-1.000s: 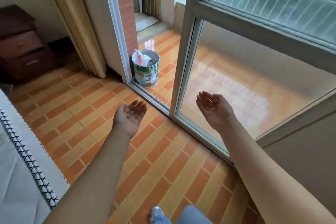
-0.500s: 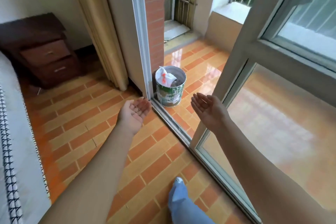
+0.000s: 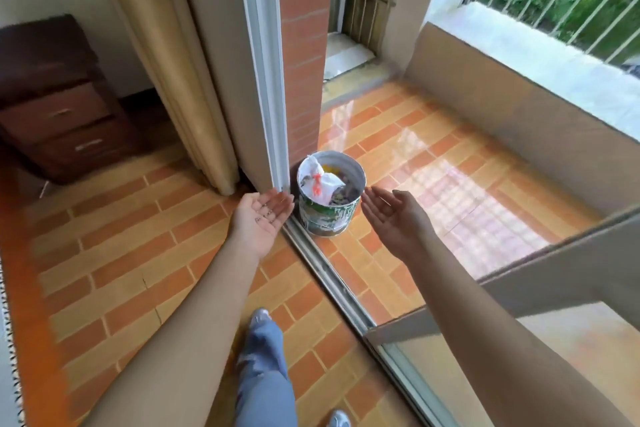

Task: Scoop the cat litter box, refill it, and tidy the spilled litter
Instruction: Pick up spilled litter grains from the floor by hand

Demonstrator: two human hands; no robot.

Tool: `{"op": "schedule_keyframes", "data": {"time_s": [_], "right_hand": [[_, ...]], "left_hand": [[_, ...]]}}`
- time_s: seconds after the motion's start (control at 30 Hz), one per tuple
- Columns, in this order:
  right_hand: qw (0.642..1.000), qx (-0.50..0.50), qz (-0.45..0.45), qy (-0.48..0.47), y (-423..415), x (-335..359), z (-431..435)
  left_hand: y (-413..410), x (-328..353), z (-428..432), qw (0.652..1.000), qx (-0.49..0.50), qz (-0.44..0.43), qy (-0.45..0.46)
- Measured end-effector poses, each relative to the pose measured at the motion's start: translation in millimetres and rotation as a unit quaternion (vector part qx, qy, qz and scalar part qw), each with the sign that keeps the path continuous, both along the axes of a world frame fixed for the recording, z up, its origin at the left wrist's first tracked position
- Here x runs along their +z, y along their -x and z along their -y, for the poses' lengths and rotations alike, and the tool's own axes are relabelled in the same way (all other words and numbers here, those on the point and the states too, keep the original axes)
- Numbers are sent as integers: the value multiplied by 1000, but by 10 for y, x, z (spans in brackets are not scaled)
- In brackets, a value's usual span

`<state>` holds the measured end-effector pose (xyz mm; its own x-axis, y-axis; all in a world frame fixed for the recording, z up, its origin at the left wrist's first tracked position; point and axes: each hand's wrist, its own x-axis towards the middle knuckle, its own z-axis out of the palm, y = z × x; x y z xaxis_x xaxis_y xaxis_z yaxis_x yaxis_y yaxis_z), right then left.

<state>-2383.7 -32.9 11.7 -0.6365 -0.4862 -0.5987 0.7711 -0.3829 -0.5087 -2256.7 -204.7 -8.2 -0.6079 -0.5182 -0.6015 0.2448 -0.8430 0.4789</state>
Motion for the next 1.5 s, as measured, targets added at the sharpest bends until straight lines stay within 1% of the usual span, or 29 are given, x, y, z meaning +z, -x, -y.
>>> {"op": "schedule_keyframes", "data": {"time_s": [0.2, 0.4, 0.57, 0.77, 1.07, 1.3, 1.5], "right_hand": [[998, -58, -7, -5, 639, -107, 704], [992, -123, 14, -9, 1127, -130, 1219], [987, -155, 23, -23, 1528, -249, 1414], [986, -158, 39, -33, 2007, -565, 1523], [987, -119, 66, -79, 2796, -1510, 1718], [984, -72, 100, -125, 3287, -2670, 1901], [975, -25, 95, -199, 3565, -3649, 1960]], "left_hand": [[902, -129, 805, 997, -74, -3, -6], [1648, -215, 1443, 987, -161, 9, 0], [2156, -398, 1732, 977, -213, 27, 0], [2659, -671, 1946, 971, -233, 54, 6], [3414, -1389, 2070, 963, -238, 122, 29], [3925, -2477, 2032, 961, -222, 164, 3], [4364, -3381, 1961, 938, -267, 216, 46]]}}
